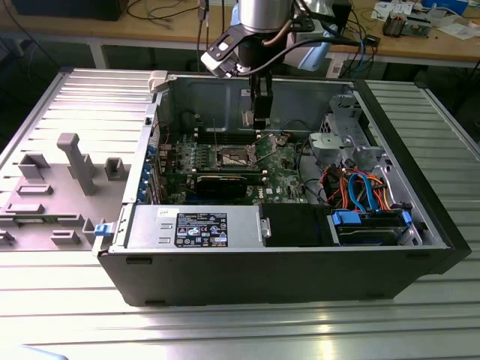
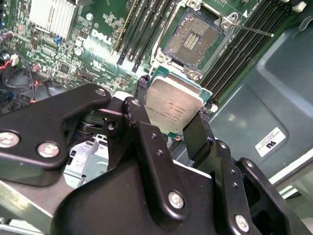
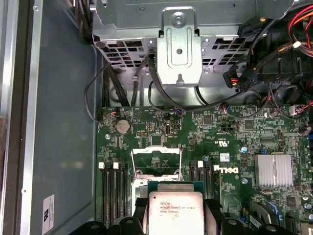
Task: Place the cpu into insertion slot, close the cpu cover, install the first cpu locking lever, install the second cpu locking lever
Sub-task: 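Place the cpu into insertion slot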
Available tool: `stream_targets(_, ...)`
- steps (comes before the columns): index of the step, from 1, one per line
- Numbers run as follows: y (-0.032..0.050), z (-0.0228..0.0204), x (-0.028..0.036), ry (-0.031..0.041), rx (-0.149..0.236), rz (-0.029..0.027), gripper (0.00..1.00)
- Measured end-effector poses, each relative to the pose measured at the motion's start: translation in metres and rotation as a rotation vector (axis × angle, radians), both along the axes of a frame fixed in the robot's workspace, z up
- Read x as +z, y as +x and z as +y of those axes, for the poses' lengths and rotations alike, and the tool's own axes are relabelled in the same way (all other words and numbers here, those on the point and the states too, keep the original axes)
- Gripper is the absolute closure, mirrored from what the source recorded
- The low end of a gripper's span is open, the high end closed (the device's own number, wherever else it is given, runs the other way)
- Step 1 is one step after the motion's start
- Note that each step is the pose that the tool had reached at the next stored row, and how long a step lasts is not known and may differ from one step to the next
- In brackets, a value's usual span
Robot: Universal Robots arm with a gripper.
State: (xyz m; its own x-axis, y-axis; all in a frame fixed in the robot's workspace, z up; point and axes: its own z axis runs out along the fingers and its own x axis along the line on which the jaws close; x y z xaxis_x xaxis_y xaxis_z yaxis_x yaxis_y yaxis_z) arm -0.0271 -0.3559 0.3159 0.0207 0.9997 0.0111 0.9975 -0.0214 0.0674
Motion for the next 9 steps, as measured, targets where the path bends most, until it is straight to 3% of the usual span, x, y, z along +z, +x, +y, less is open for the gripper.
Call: stream_targets(9, 0.0, 0.0, -0.0003, -0.0001, -0.006, -0.0001, 0.46)
